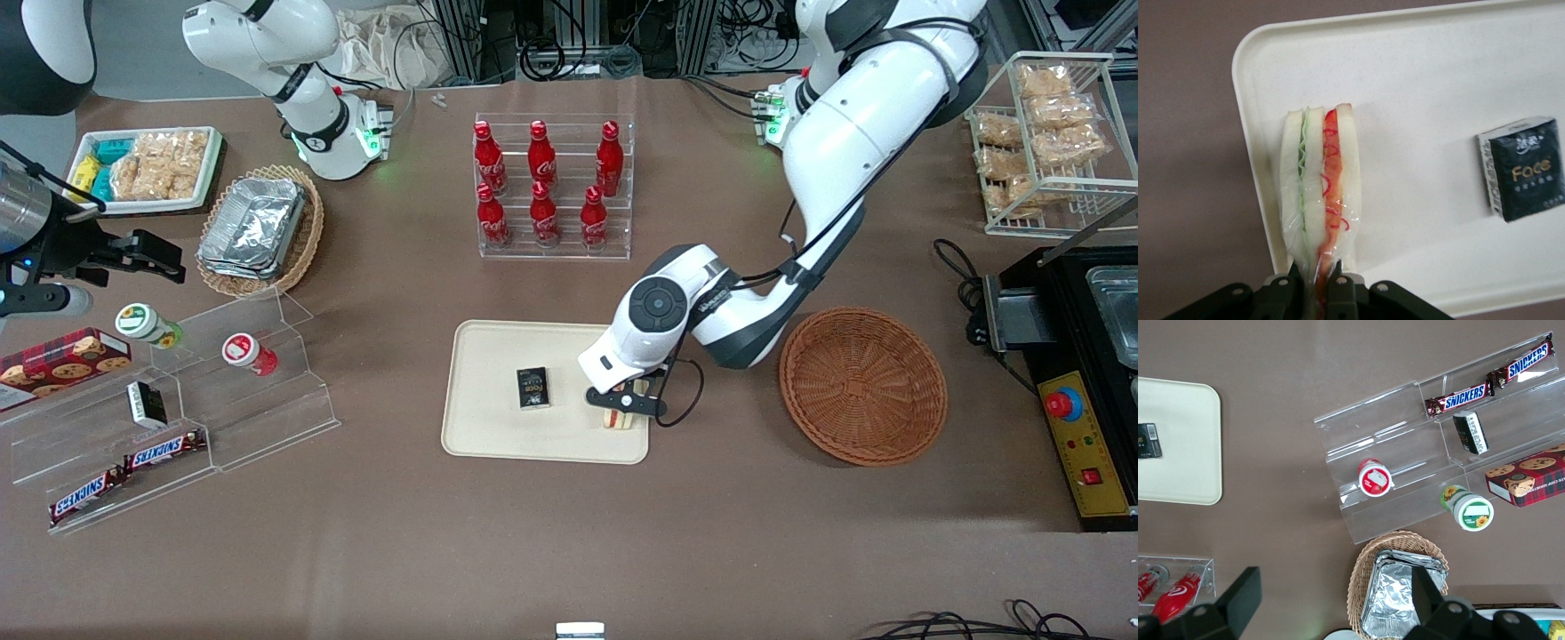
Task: Place sandwich from basket to tray
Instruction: 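Carry the sandwich with the left gripper over to the cream tray, then lower the sandwich onto the tray beside the tissue pack and release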
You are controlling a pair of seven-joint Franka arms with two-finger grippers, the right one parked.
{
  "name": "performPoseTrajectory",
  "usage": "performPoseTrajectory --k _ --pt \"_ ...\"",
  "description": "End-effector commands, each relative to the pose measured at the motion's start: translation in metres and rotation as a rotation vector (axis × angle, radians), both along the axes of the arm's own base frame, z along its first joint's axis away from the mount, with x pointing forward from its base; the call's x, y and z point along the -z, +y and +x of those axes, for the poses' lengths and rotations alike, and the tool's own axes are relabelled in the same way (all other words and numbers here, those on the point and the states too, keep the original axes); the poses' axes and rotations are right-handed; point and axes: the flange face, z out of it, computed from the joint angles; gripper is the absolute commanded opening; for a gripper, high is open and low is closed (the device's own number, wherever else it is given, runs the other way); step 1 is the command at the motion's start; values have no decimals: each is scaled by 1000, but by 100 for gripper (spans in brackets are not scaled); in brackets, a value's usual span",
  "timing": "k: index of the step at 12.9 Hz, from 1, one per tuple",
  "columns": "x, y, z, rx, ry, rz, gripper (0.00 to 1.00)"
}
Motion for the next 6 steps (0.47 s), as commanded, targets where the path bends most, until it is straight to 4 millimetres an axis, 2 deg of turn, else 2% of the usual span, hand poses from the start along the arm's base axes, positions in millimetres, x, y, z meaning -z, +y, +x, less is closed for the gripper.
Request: performPoseTrajectory --k 1,2,3,4,6 --pt "3 -10 6 -21 -30 22 0" --pt "1 -8 7 -27 -30 20 2" --pt "0 -7 8 -32 -29 18 27" --pt "-2 -7 9 -41 -30 16 99" --pt "-11 -5 10 -86 -34 22 100"
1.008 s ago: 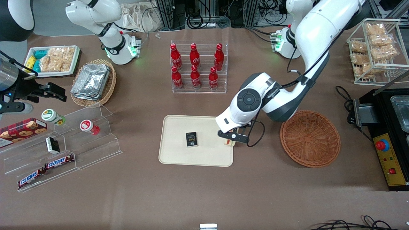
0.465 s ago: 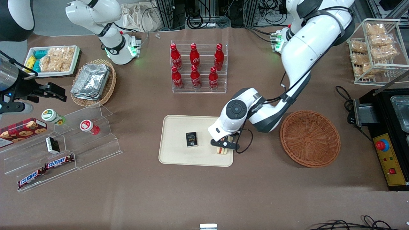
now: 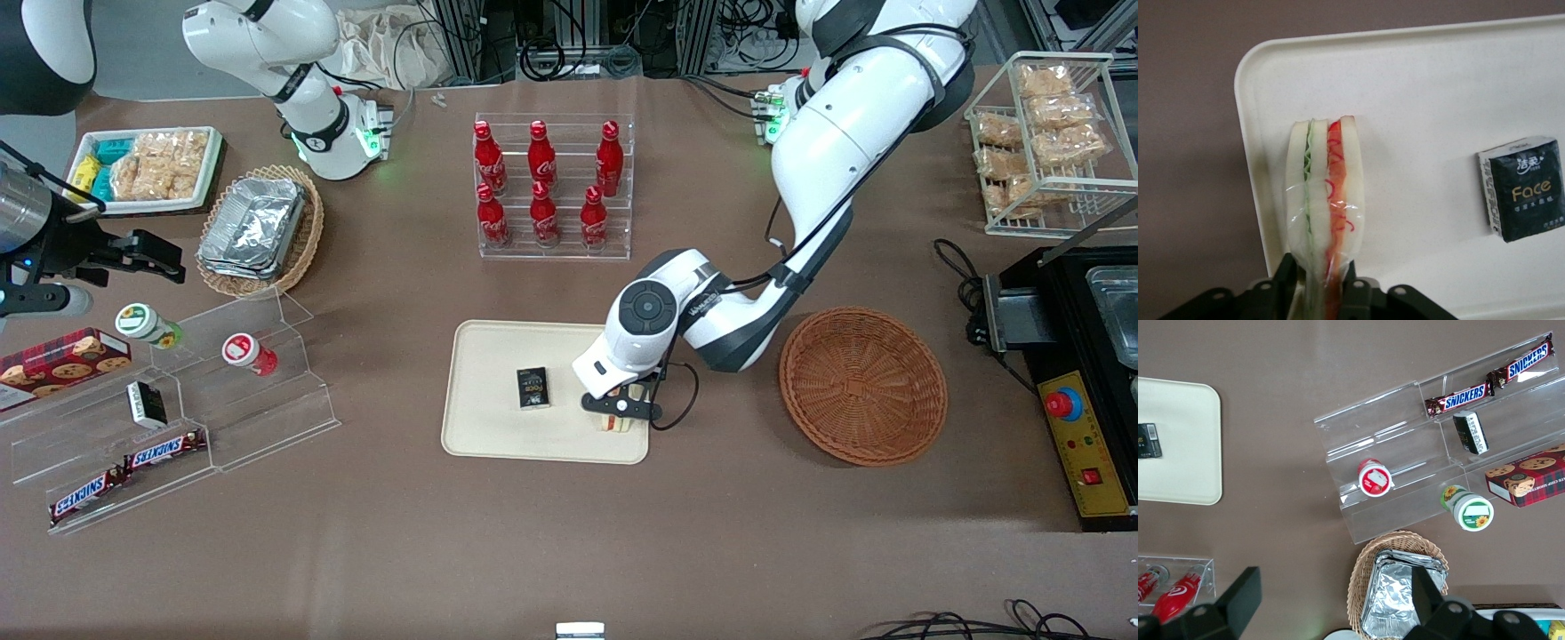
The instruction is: Place sandwich from basket to tray
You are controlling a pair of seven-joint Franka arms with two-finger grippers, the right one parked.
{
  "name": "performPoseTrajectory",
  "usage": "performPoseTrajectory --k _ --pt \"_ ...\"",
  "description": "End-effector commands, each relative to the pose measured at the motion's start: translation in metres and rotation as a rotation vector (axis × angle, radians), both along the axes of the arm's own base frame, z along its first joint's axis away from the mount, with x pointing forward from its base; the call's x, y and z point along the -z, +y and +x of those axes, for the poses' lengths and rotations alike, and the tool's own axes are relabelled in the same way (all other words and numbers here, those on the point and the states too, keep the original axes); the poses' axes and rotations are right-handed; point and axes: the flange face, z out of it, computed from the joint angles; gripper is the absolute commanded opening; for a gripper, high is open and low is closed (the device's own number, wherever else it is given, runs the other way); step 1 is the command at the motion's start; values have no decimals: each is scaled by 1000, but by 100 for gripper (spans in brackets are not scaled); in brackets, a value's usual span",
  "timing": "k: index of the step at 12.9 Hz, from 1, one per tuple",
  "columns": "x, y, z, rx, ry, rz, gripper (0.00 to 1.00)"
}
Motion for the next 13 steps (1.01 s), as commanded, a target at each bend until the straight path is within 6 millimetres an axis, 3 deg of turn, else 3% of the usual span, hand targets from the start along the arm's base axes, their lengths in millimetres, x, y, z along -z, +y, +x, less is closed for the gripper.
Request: performPoseTrajectory --k 1,5,8,13 --pt "-18 -1 5 -44 -25 17 100" --pt "-54 12 -4 -42 23 119 100" --pt "-95 36 1 -48 66 122 100" --pt "-193 111 7 -13 143 106 100"
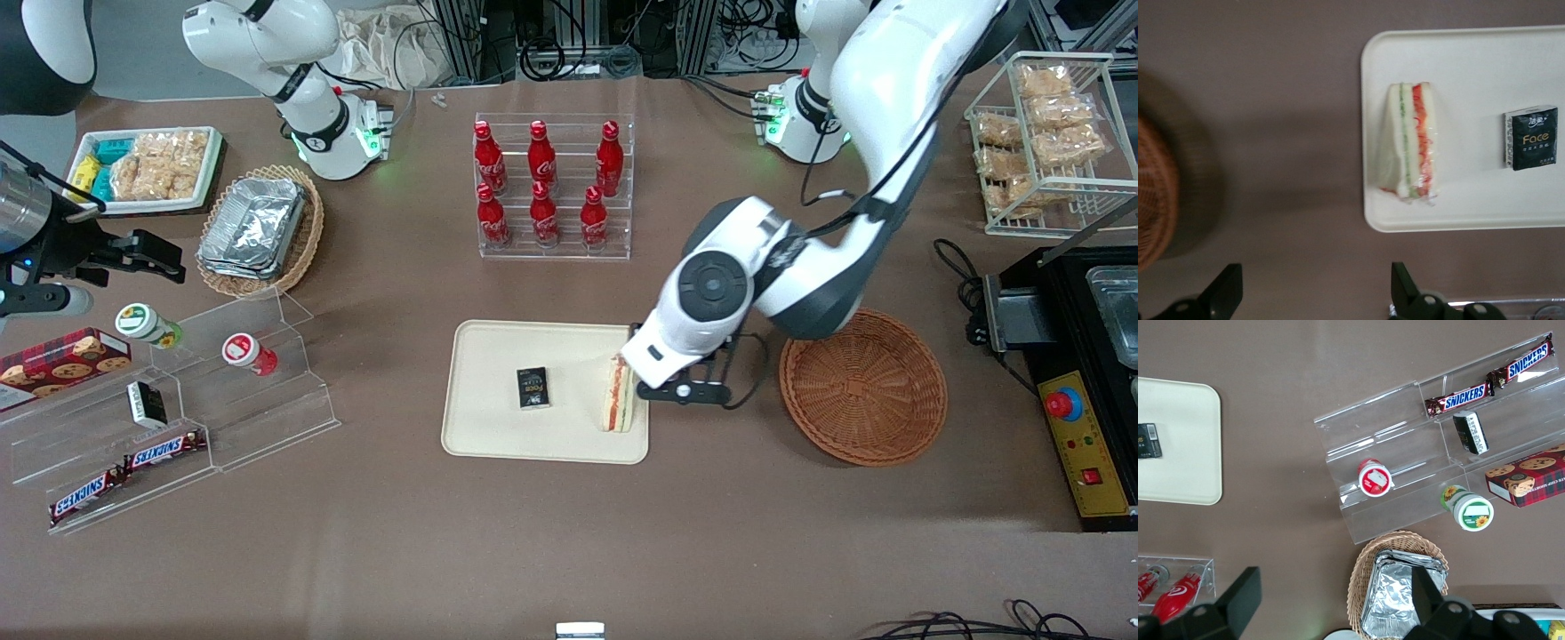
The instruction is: Place sandwich from basket to tray
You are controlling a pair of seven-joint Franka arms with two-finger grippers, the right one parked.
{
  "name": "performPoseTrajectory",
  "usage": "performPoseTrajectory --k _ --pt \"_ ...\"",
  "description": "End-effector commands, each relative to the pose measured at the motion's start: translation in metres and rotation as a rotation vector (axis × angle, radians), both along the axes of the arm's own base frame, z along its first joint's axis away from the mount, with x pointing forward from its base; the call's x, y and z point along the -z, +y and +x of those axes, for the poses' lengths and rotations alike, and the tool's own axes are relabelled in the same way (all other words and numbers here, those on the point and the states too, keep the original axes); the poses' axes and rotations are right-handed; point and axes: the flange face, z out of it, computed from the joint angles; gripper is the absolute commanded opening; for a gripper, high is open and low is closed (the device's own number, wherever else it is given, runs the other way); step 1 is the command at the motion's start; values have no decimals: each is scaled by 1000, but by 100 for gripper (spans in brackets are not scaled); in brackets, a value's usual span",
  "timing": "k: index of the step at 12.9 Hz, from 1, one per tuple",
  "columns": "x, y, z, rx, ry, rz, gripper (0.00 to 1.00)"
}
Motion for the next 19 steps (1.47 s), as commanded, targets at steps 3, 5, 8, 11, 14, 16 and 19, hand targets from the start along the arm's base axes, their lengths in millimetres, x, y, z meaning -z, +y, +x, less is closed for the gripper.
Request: performPoseTrajectory --k 3,5,8,11,14,16,19 --pt "-88 81 -7 52 16 55 100" --pt "-120 116 -11 80 20 74 100" --pt "-156 164 -15 145 20 79 100" --pt "-180 213 -14 79 15 57 100" --pt "-189 240 -14 13 1 70 100" --pt "-194 257 -15 -16 -4 74 100" --pt "-194 271 -16 -36 -2 77 100"
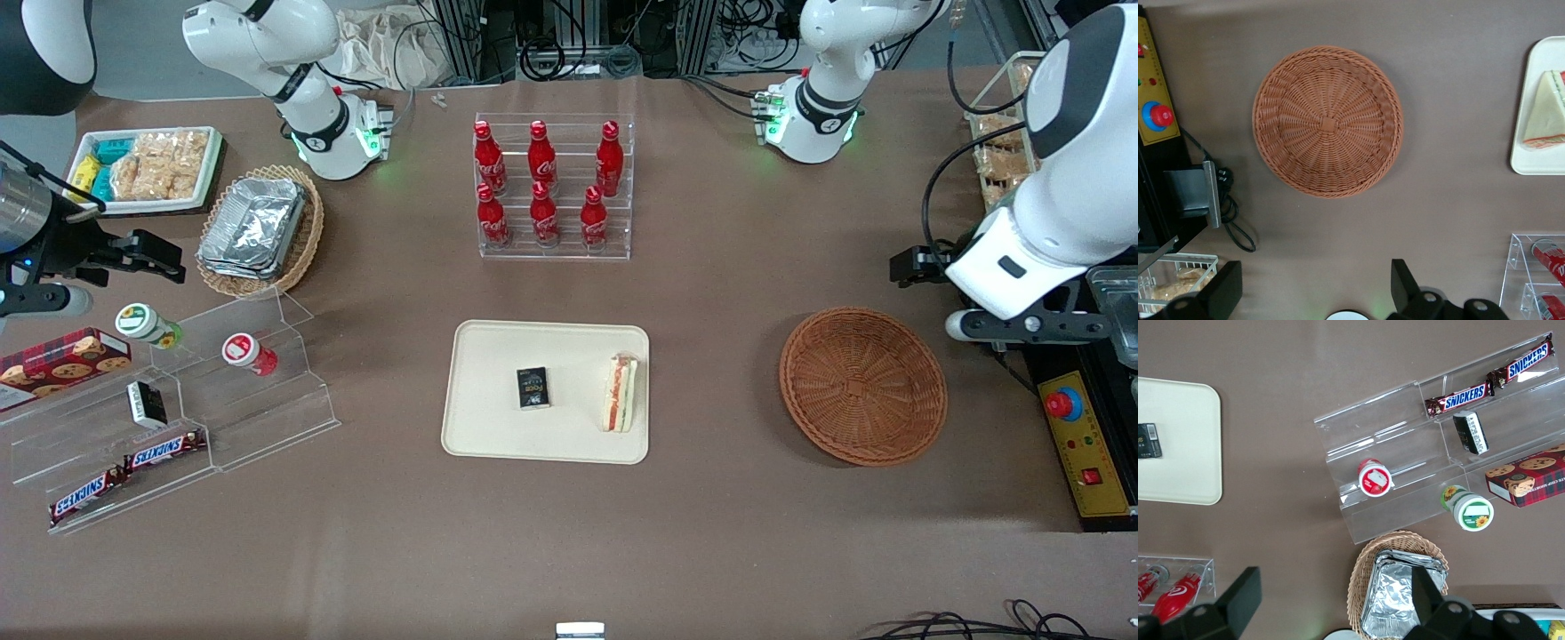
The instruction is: Place sandwich from basket to tray
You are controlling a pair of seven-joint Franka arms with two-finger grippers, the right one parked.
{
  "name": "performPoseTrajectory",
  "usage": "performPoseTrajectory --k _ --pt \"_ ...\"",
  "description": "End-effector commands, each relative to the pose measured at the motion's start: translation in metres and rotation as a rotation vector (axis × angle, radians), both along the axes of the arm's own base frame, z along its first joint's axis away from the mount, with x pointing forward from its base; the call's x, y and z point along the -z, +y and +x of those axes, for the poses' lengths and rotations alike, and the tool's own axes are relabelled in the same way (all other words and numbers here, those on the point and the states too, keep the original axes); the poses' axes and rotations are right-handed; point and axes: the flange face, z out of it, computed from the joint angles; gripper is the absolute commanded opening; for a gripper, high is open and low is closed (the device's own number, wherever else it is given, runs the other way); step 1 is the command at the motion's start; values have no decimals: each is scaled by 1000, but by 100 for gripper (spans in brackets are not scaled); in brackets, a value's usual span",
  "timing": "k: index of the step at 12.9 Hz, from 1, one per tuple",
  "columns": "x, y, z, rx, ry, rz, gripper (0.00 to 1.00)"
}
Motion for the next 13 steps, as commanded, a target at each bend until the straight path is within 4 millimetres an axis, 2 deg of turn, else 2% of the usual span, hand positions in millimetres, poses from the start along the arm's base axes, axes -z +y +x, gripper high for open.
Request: performPoseTrajectory --k 1,3,7,13 --pt "-9 10 -14 -20 2 1 100" --pt "-15 25 -16 -67 -7 -31 100" --pt "-5 43 -44 -42 -60 -35 100" --pt "7 49 -28 -65 -42 -33 100"
